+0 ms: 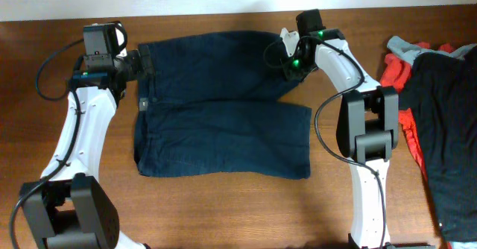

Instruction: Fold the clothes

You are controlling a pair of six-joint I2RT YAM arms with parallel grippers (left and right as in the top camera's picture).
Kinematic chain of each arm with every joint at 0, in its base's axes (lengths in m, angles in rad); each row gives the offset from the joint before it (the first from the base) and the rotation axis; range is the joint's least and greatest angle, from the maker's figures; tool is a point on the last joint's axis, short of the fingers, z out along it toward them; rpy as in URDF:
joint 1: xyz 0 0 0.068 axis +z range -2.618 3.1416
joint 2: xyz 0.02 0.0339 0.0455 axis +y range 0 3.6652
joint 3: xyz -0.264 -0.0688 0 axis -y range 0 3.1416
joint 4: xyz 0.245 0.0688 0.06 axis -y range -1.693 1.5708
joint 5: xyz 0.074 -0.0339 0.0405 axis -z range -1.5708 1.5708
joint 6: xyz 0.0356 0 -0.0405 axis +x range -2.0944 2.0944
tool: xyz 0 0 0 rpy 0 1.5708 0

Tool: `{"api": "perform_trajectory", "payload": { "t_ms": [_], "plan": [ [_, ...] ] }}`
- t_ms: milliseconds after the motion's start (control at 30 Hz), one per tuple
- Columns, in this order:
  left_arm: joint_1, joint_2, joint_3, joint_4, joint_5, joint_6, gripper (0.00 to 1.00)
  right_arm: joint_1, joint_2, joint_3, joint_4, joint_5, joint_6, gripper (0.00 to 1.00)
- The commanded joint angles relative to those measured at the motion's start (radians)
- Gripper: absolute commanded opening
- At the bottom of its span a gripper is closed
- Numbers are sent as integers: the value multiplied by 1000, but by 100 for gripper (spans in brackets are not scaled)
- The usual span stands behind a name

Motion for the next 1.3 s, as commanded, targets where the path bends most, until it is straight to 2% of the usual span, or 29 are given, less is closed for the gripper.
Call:
{"api": "perform_trajectory", "payload": {
  "t_ms": [0, 300, 400, 467, 567, 700, 833, 933, 1267],
  "plan": [
    [4, 1, 6, 1, -11, -9, 99, -34, -96, 12, -43, 7, -53, 4],
    [4, 1, 6, 1, -11, -9, 99, -96, -110, 12, -211, 81, -120, 7],
    [4, 1, 6, 1, -11, -9, 99, -107, -110, 12, -261, 82, -120, 18],
    [4, 1, 6, 1, -11, -9, 99, -111, -109, 12, -294, 82, -120, 31],
    [4, 1, 6, 1, -11, -9, 99, -118, -108, 12, -326, 112, -119, 38],
    [4, 1, 6, 2, -11, -9, 99, -121, -114, 25, -301, 126, -108, 38],
    [4, 1, 6, 2, -11, -9, 99, -109, -128, 166, -376, 30, -107, 37],
    [4, 1, 6, 1, -11, -9, 99, -96, -129, 231, -374, -20, -37, 37],
    [4, 1, 6, 1, -11, -9, 99, 15, -57, 138, -191, 25, 2, 36]
  ]
}}
